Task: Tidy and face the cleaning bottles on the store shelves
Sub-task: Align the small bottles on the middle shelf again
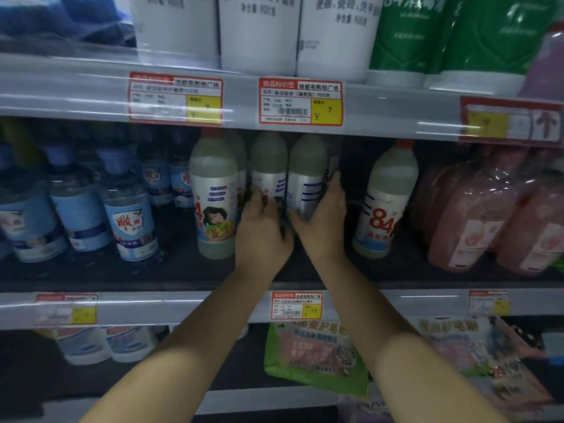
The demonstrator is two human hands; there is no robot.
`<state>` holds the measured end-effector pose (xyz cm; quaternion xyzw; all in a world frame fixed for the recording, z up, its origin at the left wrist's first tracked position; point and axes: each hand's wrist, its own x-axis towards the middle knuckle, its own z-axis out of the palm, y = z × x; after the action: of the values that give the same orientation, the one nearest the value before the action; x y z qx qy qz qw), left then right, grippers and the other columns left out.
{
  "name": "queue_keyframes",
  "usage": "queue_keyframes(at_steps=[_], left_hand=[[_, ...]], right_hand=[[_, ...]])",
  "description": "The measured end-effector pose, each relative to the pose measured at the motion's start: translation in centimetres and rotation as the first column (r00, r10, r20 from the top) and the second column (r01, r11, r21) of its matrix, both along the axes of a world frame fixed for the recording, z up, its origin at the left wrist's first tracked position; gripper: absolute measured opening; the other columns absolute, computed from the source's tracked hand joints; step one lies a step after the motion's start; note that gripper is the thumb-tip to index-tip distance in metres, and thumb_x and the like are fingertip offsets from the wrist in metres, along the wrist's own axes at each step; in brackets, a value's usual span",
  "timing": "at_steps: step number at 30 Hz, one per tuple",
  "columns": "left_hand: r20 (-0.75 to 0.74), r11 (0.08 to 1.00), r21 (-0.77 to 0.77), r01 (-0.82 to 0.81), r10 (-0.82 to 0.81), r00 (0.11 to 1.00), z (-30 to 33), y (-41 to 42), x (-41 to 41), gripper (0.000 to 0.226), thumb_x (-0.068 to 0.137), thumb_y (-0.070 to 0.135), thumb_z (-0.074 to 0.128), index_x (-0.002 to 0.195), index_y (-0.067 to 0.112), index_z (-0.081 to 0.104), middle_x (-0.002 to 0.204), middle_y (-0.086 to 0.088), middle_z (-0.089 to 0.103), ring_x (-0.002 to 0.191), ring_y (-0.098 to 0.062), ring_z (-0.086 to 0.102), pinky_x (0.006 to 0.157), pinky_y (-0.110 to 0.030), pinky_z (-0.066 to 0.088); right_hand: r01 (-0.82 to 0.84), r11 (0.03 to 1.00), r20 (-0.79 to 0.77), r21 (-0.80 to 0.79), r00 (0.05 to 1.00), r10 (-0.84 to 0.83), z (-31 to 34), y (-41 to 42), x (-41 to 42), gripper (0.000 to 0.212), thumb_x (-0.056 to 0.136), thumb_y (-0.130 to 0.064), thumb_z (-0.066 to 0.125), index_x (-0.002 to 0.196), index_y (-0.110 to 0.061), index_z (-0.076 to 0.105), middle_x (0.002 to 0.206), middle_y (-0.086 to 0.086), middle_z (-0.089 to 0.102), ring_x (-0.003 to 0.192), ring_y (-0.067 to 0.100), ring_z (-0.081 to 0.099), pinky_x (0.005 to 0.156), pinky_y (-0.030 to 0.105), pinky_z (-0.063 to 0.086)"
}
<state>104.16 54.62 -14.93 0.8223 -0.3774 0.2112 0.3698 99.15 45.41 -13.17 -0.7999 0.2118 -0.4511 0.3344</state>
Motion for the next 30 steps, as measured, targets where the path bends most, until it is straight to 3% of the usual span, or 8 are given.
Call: queue_keyframes(at_steps=[4,8,13,15,18,23,27,30], left_hand=[[-0.01,0.999,-0.009,0.052,-0.052,0.999,-0.1,0.0,0.0,0.037,0.077,0.017,0.042,0.101,-0.004,0.062,0.12,-0.034,0.05,0.109,-0.042,0.052,0.091,-0.048,0.049],[0.013,0.997,-0.045,0.06,-0.06,0.998,-0.4,-0.2,0.0,0.04,0.072,0.002,0.054,0.11,-0.007,0.06,0.126,-0.036,0.048,0.116,-0.045,0.049,0.099,-0.047,0.042],[0.002,0.997,-0.038,0.066,-0.066,0.998,-0.7,-0.3,0.8,0.047,0.078,0.02,0.034,0.109,-0.003,0.061,0.123,-0.028,0.052,0.11,-0.038,0.052,0.095,-0.044,0.046],[0.001,0.997,-0.042,0.062,-0.062,0.998,-0.9,-0.4,0.9,0.046,0.078,0.019,0.034,0.107,-0.003,0.063,0.121,-0.027,0.054,0.108,-0.037,0.053,0.092,-0.044,0.047],[0.005,0.997,-0.048,0.053,-0.053,0.999,-0.9,-0.5,0.8,0.047,0.079,0.022,0.032,0.104,-0.002,0.064,0.12,-0.029,0.054,0.108,-0.038,0.054,0.091,-0.045,0.048],[0.003,0.996,-0.067,0.062,-0.062,0.998,-0.9,-0.4,0.8,0.043,0.08,0.022,0.032,0.094,-0.003,0.064,0.11,-0.028,0.057,0.101,-0.037,0.055,0.085,-0.045,0.049],[0.009,0.996,-0.076,0.057,-0.056,0.998,-1.0,-0.4,0.8,0.042,0.08,0.021,0.033,0.097,-0.003,0.064,0.111,-0.029,0.057,0.105,-0.038,0.055,0.088,-0.045,0.049],[0.007,0.996,-0.067,0.055,-0.055,0.998,-1.1,-0.4,0.8,0.044,0.08,0.024,0.031,0.094,-0.003,0.064,0.113,-0.028,0.057,0.108,-0.037,0.053,0.089,-0.045,0.049]], right_hand=[[0.036,0.978,-0.071,0.204,0.997,-0.022,0.1,-1.1,2.1,0.09,0.061,-0.023,0.086,0.134,-0.005,0.036,0.133,0.015,0.043,0.125,0.027,0.043,0.104,0.04,0.04],[0.03,0.95,-0.091,0.311,0.996,-0.001,-0.3,-1.8,3.0,0.086,0.06,-0.029,0.087,0.128,-0.007,0.038,0.129,0.012,0.051,0.117,0.027,0.053,0.094,0.042,0.049],[-0.035,0.945,-0.074,0.326,0.995,0.062,-0.5,-2.3,2.1,0.07,0.074,-0.016,0.076,0.13,-0.006,0.035,0.124,0.01,0.056,0.101,0.015,0.055,0.077,0.024,0.042],[-0.061,0.941,-0.077,0.333,0.993,0.091,-0.7,-2.2,2.1,0.067,0.075,-0.015,0.073,0.13,-0.007,0.035,0.122,0.009,0.054,0.102,0.014,0.054,0.079,0.025,0.043],[-0.007,0.955,-0.06,0.296,0.998,0.026,-0.6,-1.5,2.3,0.08,0.061,-0.037,0.081,0.125,-0.008,0.042,0.121,0.01,0.055,0.11,0.022,0.056,0.089,0.036,0.05],[-0.023,0.939,-0.069,0.343,0.996,0.05,-0.4,-2.2,1.8,0.072,0.072,-0.019,0.076,0.13,-0.007,0.035,0.122,0.009,0.056,0.102,0.015,0.055,0.077,0.027,0.045],[0.036,0.956,-0.061,0.291,0.998,-0.019,-0.3,-1.4,1.8,0.081,0.06,-0.034,0.083,0.124,-0.008,0.041,0.119,0.009,0.056,0.108,0.021,0.056,0.085,0.035,0.051],[0.011,0.951,-0.067,0.31,0.998,0.011,-0.3,-1.9,1.6,0.07,0.07,-0.026,0.077,0.126,-0.008,0.038,0.115,0.005,0.057,0.1,0.019,0.058,0.075,0.03,0.048]])
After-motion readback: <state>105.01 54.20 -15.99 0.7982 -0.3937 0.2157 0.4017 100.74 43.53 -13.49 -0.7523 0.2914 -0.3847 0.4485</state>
